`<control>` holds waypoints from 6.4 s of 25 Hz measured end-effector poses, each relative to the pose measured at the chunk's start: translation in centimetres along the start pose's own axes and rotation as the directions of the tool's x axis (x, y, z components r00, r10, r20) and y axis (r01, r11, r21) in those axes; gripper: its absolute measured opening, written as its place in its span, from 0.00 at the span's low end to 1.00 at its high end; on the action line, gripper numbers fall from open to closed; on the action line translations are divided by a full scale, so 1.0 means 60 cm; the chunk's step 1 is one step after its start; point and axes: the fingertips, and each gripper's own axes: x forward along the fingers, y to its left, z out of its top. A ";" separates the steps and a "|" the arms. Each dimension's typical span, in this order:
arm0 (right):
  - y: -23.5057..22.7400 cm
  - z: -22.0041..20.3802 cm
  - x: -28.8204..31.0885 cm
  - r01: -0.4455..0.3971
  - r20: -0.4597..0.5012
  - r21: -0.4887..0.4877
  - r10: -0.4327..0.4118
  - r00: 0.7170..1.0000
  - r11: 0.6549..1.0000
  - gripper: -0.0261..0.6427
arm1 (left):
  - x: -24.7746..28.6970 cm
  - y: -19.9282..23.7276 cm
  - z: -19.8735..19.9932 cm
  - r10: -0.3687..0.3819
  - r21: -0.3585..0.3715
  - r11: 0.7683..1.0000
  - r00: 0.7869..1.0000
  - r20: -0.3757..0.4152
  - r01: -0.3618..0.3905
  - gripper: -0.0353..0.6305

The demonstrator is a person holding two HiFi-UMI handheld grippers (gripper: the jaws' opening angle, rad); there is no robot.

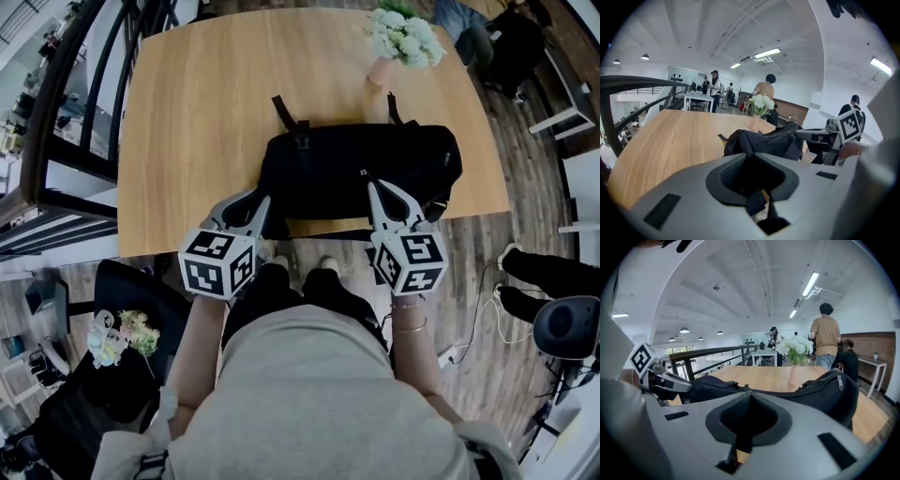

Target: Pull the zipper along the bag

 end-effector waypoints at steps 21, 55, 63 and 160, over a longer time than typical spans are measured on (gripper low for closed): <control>-0.001 0.033 -0.008 -0.193 -0.003 -0.042 0.193 0.981 0.980 0.05 | 0.083 -0.176 0.088 -0.044 0.335 0.942 0.998 0.045 0.027 0.26; -0.041 0.047 -0.010 -0.191 0.020 0.002 0.191 0.981 0.982 0.05 | 0.171 -0.209 0.072 -0.014 0.612 0.787 0.994 -0.104 0.075 0.14; -0.093 0.041 -0.017 -0.131 0.034 0.015 0.131 0.991 0.991 0.06 | 0.171 -0.206 0.074 0.004 0.590 0.806 0.997 -0.078 0.043 0.14; -0.044 0.014 -0.102 -0.426 0.064 -0.066 0.430 0.900 0.902 0.05 | 0.100 -0.284 0.038 0.082 0.117 0.988 0.986 0.148 -0.099 0.10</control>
